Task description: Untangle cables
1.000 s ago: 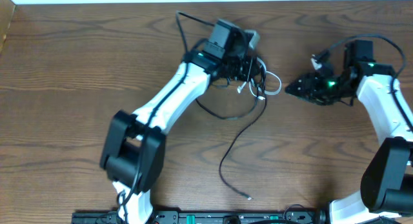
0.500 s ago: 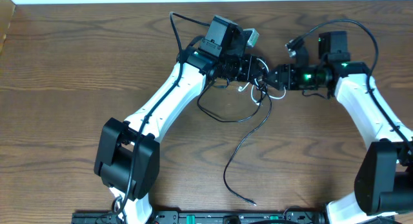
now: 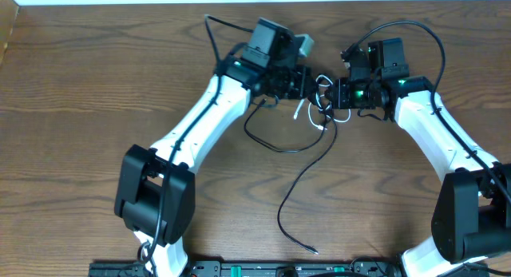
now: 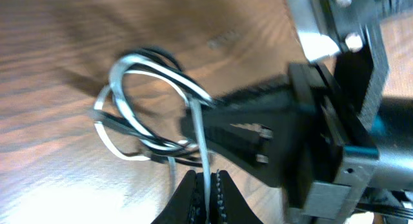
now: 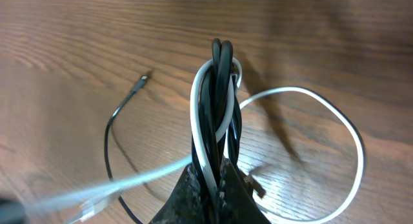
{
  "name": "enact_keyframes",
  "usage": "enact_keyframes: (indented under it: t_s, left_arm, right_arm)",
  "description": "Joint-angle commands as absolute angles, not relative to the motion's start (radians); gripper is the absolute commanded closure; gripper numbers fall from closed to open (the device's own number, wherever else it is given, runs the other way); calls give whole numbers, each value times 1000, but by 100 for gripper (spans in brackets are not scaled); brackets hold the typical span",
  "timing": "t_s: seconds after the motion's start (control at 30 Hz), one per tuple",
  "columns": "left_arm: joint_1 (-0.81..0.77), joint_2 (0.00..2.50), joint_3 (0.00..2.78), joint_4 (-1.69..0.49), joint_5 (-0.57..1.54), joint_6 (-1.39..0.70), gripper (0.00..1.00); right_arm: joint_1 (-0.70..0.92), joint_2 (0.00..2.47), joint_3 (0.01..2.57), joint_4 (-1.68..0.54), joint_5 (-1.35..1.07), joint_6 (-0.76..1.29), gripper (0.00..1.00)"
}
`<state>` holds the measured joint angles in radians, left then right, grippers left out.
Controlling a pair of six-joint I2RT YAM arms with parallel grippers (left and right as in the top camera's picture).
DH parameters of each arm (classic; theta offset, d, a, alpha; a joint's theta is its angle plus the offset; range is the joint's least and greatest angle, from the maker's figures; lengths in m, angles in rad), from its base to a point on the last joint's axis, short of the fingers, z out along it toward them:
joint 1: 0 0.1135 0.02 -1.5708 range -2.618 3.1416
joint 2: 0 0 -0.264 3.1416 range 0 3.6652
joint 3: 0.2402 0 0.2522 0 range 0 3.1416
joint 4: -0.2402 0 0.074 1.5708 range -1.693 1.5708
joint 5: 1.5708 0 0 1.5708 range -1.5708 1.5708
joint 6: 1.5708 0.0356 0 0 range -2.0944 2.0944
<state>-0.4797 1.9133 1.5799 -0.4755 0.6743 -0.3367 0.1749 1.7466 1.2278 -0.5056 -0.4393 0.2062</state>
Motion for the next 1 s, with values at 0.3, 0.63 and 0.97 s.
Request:
enact_keyframes:
  t_s: [0.3,0.63,0.97]
  left_arm:
    - [-274,1881,1595,-556,661,-200,93]
    - [-286,1882,1586,-677,678,-13,72]
    - [-324,1882,1586,-748,879,219,47]
  right_arm:
    - [159,1760,1238,-737,-504,193,99]
    - [159,1760,1238,-823,-922,-355,99]
    - [158,1760,1238,-833,-1013,-520,99]
